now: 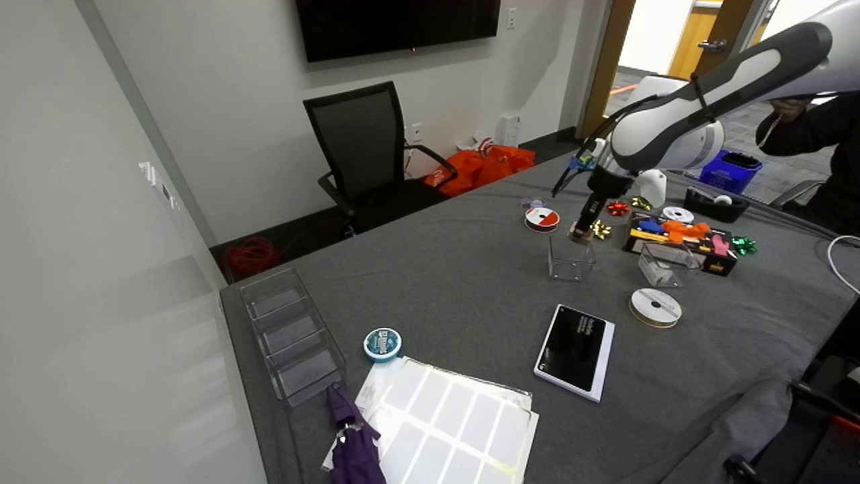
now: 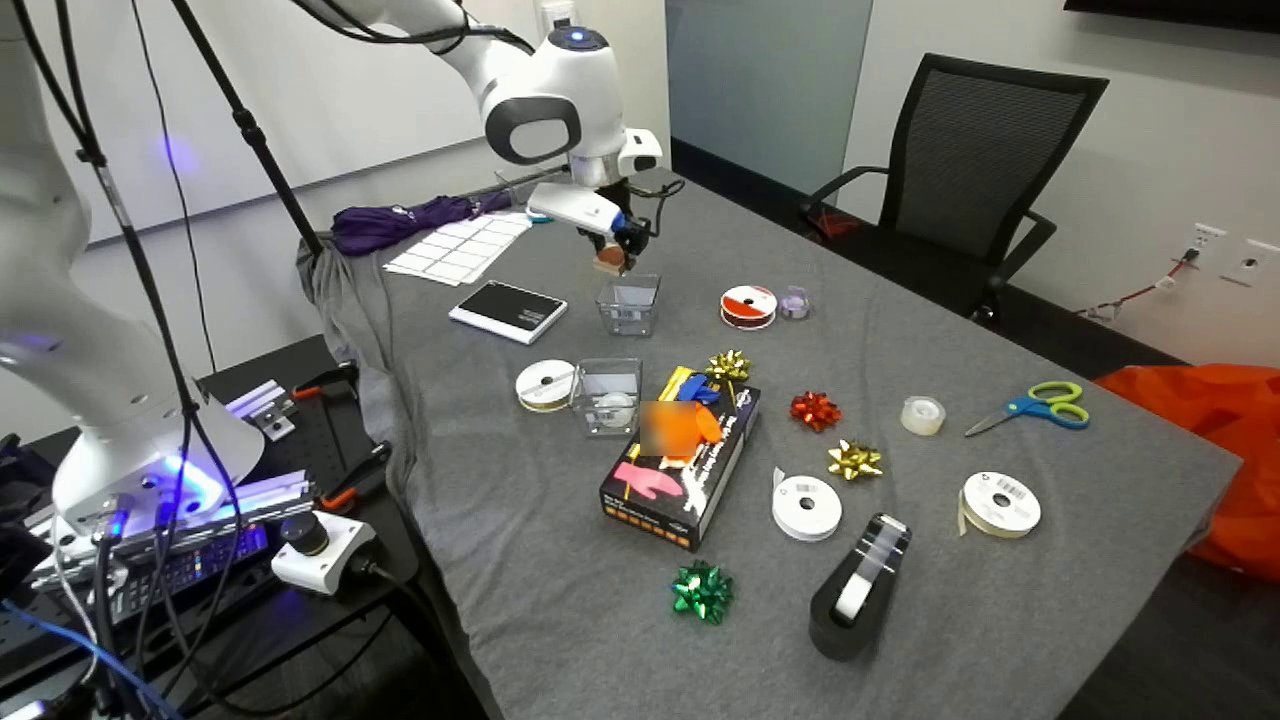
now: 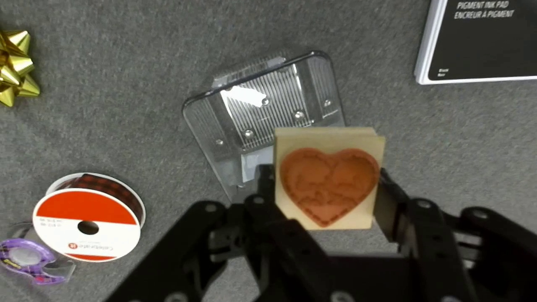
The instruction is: Put the brown block in the left tray
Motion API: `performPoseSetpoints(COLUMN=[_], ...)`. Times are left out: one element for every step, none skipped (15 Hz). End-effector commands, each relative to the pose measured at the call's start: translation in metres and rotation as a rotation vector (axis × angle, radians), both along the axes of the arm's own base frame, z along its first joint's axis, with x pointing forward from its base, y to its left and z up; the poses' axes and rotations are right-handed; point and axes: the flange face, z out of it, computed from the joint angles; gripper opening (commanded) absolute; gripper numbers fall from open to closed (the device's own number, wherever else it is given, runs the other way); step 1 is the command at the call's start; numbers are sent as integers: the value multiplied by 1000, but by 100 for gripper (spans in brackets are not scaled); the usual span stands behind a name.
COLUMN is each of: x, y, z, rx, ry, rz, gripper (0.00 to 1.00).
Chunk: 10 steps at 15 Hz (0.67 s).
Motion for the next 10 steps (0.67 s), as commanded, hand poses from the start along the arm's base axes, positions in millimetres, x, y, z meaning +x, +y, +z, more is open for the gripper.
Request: performPoseSetpoints(x=[14, 16, 18, 19, 20, 21, 21, 22, 23, 24], y=[-9, -9, -7, -6, -5, -4, -4, -3, -3, -3], z=[-30, -35, -44, -51, -58, -64, -69, -71, -72, -73], rx=[-13, -14, -11, -10, -12, -17, -18, -20, -22, -23], ry=[-31, -39, -41, -42, -40, -36, -32, -29, -24, -24], rz=[-21, -24, -28, -34, -41, -42, -48, -50, -51, -52], gripper=[32, 32, 32, 32, 32, 82, 84, 88, 97, 99])
